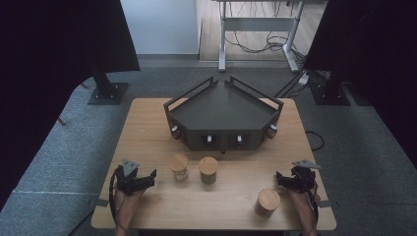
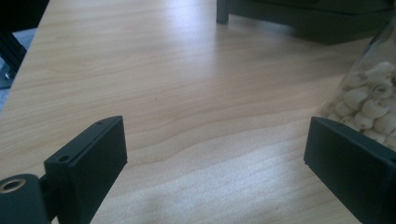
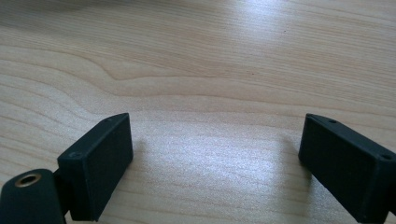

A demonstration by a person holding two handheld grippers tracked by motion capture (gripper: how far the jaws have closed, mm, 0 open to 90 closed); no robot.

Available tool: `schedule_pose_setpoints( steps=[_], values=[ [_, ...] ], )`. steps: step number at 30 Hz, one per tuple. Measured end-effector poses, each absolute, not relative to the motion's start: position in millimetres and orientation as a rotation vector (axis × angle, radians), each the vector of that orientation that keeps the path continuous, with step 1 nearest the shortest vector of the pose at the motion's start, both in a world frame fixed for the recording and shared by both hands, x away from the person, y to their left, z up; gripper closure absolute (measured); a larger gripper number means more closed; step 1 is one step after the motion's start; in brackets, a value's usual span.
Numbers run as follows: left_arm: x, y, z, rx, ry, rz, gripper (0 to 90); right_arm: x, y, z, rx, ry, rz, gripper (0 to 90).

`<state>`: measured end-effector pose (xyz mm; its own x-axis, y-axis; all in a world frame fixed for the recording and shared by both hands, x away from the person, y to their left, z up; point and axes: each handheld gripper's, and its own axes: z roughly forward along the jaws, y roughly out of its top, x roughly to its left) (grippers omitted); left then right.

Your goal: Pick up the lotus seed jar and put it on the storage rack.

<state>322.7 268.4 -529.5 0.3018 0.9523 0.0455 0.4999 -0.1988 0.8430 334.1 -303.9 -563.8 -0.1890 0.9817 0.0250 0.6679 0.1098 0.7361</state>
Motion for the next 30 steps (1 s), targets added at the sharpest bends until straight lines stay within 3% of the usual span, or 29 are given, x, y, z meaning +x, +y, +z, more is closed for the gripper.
schedule_pose_setpoints(
  steps=[30],
  values=[
    [317.2, 264.3, -504.3, 1.717, 1.223, 0.794, 5.4, 334.1, -303.8, -563.7, 1.601, 1.916, 0.865, 9.2]
  ],
)
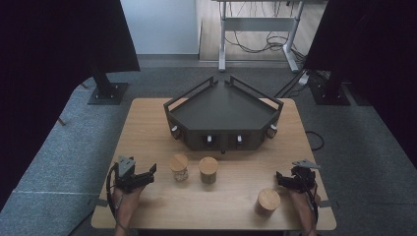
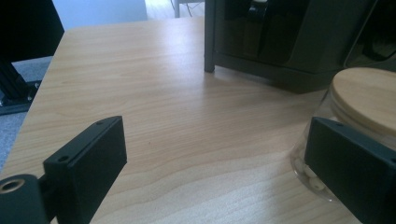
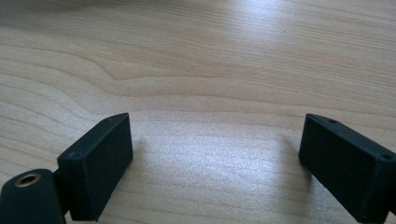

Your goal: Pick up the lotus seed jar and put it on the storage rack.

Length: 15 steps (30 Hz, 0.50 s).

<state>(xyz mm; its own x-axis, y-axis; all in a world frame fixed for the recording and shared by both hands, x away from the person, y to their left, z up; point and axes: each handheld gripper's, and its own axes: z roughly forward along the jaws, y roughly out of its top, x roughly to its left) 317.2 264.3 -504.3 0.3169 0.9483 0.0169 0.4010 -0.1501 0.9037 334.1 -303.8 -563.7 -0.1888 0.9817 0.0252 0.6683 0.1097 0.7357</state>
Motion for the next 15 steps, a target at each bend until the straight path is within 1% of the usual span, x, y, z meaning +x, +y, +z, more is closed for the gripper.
schedule_pose_setpoints(
  steps=[15],
  values=[
    [315.6, 252.7, -490.8, 1.678, 1.170, 0.784, 4.2, 334.2, -303.9, -563.7, 1.600, 1.916, 0.865, 9.2]
  ],
)
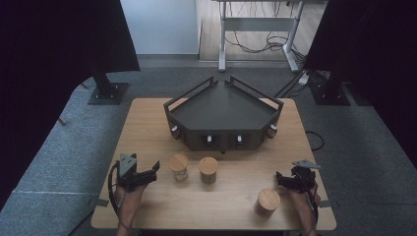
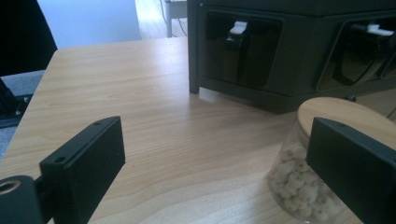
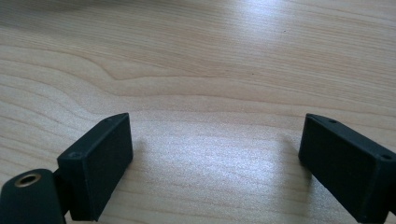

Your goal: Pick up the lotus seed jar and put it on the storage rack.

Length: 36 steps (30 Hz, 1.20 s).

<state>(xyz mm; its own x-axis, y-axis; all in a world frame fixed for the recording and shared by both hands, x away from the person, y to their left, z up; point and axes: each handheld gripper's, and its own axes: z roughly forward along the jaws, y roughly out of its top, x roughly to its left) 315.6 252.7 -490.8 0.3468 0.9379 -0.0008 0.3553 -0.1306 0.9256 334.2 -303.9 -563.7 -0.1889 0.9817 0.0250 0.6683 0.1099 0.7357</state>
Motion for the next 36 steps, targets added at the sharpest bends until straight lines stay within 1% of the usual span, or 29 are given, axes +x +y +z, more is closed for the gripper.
schedule_pose_setpoints(
  steps=[24, 36],
  values=[
    [316.9, 229.7, -483.7, 1.670, 1.098, 0.736, 3.7, 334.3, -303.9, -563.7, 1.601, 1.918, 0.865, 9.0],
    [318.4, 220.7, -483.0, 1.667, 1.084, 0.732, 3.7, 334.6, -304.1, -563.7, 1.597, 1.920, 0.863, 8.9]
  ],
)
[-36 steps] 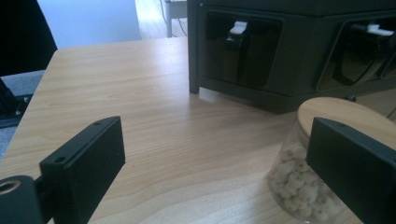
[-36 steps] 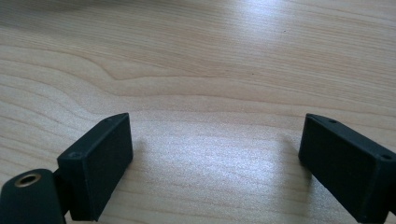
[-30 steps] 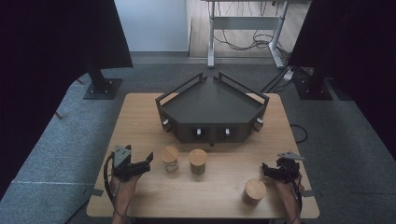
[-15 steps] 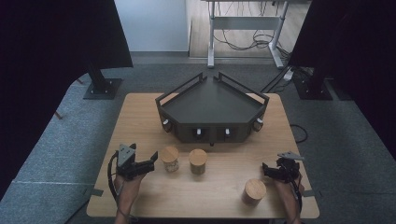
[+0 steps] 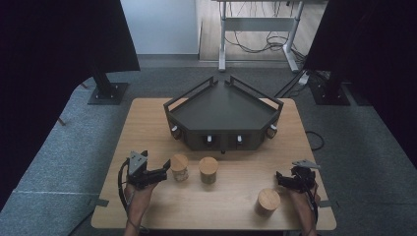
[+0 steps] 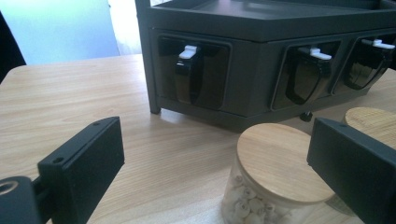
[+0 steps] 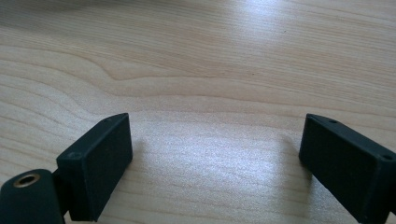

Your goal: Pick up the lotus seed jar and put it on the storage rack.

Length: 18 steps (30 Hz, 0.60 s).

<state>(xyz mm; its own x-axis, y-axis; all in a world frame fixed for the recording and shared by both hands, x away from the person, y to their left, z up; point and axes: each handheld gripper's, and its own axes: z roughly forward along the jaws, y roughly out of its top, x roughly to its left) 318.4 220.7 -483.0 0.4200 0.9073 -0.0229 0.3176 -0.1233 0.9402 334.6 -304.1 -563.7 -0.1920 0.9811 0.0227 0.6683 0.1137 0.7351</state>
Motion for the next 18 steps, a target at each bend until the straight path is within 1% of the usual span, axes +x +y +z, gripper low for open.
schedule_pose_setpoints(
  steps=[18],
  values=[
    [321.3, 200.6, -484.0, 1.679, 1.051, 0.721, 3.6, 335.2, -304.2, -563.7, 1.597, 1.921, 0.863, 8.7]
  ],
)
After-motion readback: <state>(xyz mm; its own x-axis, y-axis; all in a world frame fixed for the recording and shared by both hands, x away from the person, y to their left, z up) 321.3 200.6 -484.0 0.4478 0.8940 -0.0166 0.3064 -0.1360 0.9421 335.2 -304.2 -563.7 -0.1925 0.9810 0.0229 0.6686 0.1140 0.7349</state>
